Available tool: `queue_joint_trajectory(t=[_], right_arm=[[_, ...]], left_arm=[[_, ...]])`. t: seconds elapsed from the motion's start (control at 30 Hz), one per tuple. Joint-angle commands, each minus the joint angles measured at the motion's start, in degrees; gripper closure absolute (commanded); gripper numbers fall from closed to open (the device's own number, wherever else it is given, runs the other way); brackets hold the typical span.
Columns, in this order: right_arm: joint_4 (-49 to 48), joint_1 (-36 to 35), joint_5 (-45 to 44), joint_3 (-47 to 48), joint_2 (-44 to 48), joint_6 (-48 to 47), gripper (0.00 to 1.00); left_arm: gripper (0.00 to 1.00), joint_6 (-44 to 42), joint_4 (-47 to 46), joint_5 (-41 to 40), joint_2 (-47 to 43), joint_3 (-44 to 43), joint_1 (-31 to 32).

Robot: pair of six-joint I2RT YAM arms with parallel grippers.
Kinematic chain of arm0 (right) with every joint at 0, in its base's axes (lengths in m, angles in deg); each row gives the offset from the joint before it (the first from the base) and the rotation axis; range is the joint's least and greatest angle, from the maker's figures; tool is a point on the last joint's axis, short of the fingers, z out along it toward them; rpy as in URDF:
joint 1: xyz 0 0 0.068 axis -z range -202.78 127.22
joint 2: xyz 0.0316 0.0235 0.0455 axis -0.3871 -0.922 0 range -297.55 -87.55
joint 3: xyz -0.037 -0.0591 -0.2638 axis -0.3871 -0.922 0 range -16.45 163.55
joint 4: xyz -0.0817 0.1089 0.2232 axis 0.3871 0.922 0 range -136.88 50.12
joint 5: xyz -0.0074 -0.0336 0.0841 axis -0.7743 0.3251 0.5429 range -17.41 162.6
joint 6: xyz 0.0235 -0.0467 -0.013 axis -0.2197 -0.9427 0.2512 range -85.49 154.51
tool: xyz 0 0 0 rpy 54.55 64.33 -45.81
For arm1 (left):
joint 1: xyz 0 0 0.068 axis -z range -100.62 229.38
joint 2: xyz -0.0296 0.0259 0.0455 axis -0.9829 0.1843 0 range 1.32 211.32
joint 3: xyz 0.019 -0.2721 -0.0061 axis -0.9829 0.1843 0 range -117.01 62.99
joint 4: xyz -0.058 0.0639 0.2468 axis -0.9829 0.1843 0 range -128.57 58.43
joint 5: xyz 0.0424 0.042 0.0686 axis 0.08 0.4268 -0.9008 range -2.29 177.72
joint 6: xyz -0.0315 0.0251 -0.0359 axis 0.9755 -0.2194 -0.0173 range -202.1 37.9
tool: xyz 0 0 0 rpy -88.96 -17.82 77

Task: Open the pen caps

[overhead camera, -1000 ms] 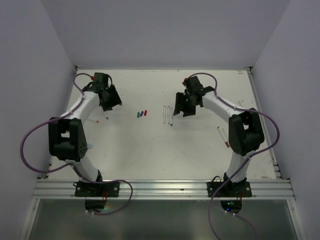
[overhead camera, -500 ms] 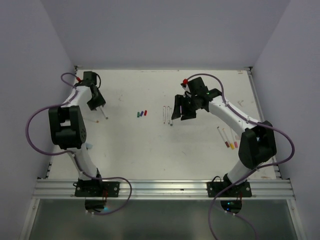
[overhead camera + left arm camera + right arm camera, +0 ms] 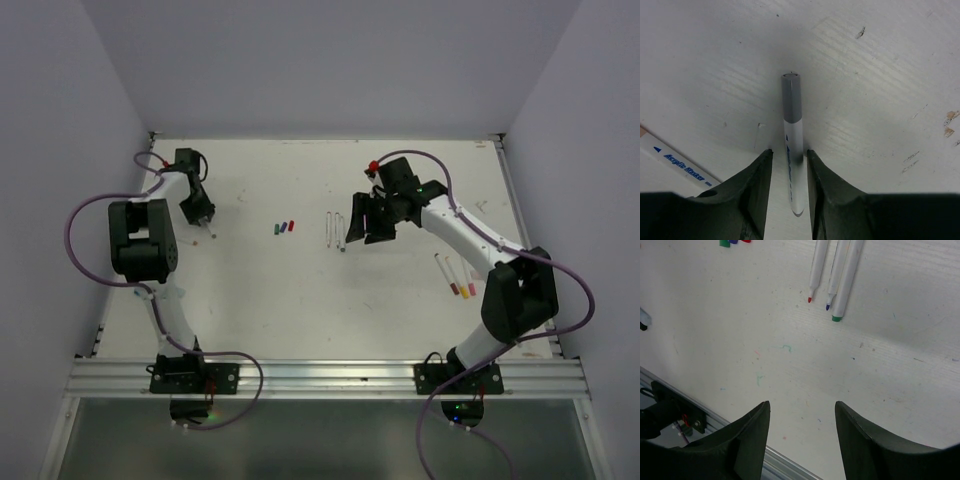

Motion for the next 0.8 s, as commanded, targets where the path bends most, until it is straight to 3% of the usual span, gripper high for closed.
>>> queue_joint_trajectory(t=[0.0,0.1,0.13,0.23,0.37,0.53,0.67,0.77], right_arm=[[1.06,0.00,-0.25,-0.34,2.95,-0.71,0.42],[0.88,0.09,-0.60,-0.25,3.21,-0.89,0.42],[0.88,0.01,-0.77,-0.16,3.30,-0.80,0.42],[0.79,0.00,-0.78,0.19,3.21,-1.24,0.42],[0.53,0.00,0.54,0.98,3.03,-2.29,0.42],[-1.05,0.00,7.99,3.08,1.46,-3.35,0.42],[-7.10,-0.08,16.78,2.21,0.93,0.51,0.42],[-14.57,-0.78,22.85,1.51,0.05,5.59,0.42]], left_arm=[[0.65,-1.39,-1.50,-0.17,0.63,-2.28,0.25],[0.75,-2.10,-0.53,-1.31,0.81,-1.75,0.86],[0.84,-2.19,-0.44,-1.66,0.81,-1.40,1.21],[1.00,-2.45,-1.22,-0.45,-0.16,0.01,1.66],[1.00,-1.93,-1.94,4.30,-4.72,-0.07,2.71],[1.00,5.18,-3.59,18.86,-13.07,-2.63,6.13],[1.00,14.84,-12.46,28.64,-20.71,3.59,9.21],[1.00,22.84,-20.98,33.83,-26.25,13.07,12.81]])
